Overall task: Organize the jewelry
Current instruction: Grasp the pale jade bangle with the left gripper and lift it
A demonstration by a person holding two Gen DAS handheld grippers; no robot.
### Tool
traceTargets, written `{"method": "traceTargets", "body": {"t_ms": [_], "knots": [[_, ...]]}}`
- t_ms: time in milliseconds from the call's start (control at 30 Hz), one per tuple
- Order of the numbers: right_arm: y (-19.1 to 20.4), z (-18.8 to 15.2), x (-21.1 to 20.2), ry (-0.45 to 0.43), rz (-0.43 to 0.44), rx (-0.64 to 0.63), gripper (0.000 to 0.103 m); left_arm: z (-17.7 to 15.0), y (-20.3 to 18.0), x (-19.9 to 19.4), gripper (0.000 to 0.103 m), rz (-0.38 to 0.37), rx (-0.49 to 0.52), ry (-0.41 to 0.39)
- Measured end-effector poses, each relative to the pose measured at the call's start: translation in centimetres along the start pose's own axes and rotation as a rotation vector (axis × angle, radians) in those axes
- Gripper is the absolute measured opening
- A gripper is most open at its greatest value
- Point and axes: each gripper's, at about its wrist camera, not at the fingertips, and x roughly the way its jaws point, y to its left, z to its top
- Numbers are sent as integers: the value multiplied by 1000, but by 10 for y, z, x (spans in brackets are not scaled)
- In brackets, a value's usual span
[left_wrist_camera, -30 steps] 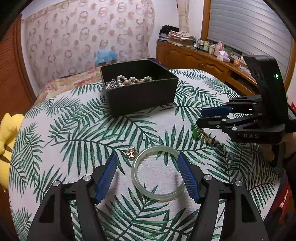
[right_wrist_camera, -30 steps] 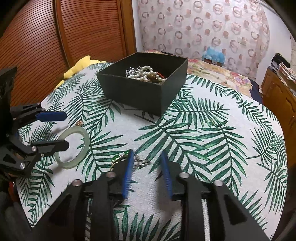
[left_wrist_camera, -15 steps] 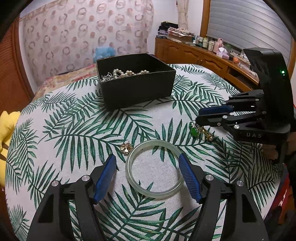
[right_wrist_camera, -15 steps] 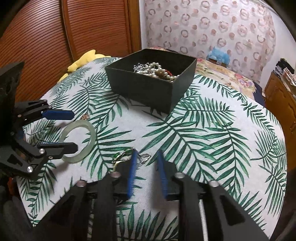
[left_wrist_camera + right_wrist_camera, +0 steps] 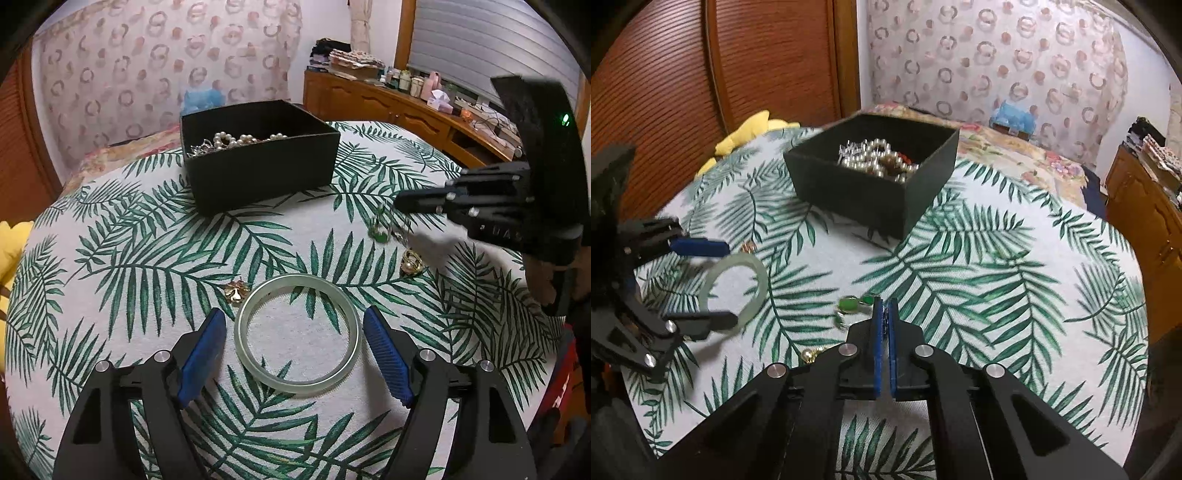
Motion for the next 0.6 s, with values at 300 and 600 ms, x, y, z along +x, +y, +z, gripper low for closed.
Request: {"method": "traceTargets", "body": {"t_ms": [300, 600], "knots": [[2, 9, -20, -64, -2, 5, 3, -1, -6, 3, 76, 24, 26, 8], [6, 9, -24, -69, 8, 4, 3, -3, -11, 5, 79, 50, 58, 20]]}}
